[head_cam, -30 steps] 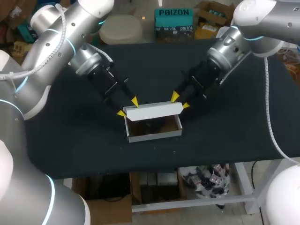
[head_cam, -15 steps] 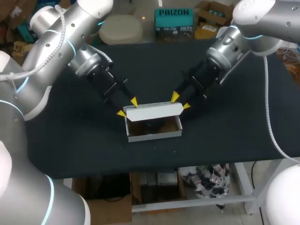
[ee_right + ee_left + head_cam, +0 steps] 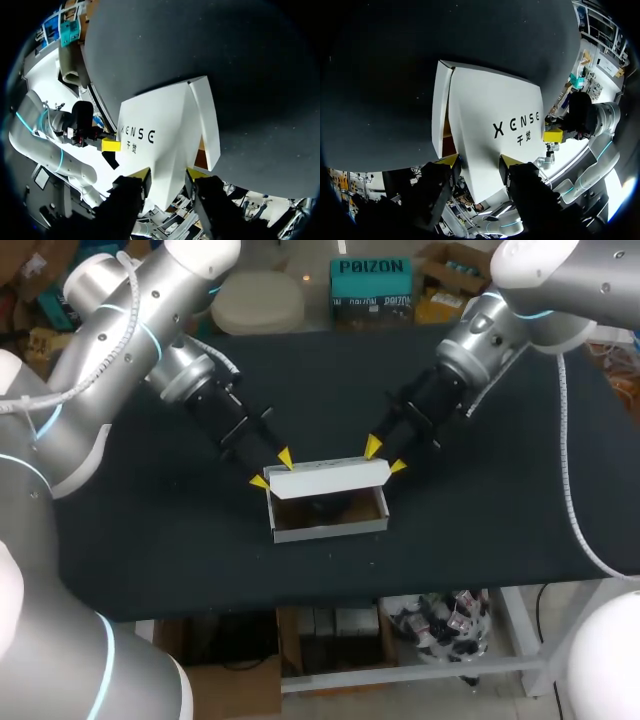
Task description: Assemble the packaging by folding the flat box into shape, placing the metal phone stand inside, and closing the box properly
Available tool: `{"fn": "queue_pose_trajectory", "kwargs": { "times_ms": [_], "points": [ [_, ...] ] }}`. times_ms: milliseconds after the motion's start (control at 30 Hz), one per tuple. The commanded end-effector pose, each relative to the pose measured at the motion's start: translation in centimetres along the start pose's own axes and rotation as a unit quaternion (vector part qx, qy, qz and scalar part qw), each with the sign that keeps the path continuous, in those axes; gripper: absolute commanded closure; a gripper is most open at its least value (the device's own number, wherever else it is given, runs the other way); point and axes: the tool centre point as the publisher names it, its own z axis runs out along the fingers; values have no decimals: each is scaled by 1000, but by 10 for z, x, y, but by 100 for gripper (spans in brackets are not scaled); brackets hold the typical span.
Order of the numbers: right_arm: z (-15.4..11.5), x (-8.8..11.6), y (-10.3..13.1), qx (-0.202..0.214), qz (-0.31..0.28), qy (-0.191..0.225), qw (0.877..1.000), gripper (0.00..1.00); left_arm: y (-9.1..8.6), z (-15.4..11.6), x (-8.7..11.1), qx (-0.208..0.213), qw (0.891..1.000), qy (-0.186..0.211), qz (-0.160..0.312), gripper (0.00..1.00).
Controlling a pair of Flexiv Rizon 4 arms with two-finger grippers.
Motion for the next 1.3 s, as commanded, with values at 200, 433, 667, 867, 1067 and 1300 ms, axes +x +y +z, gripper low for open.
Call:
{"fn": "queue_pose_trajectory", "kwargs": {
  "times_ms": [200,433,667,867,1067,1300],
  "points": [
    [-3,2,5,11,2,-8,1000,52,-4,-1,2,-2,1000,-1,-1,50],
    [-3,2,6,13,1,-11,1000,52,-4,0,1,0,1000,-1,-2,51],
    [0,-1,10,20,1,-13,1000,52,-5,3,0,3,1000,-5,-1,51],
    [0,-3,11,22,2,-14,1000,52,-5,5,-1,5,1000,-6,-1,51],
    [-2,-3,9,22,-1,-19,1000,51,-3,5,-1,11,1000,-8,-1,51],
    [-4,-2,8,26,-5,-27,999,51,-1,4,-2,13,1000,-7,-2,51]
  ]
}}
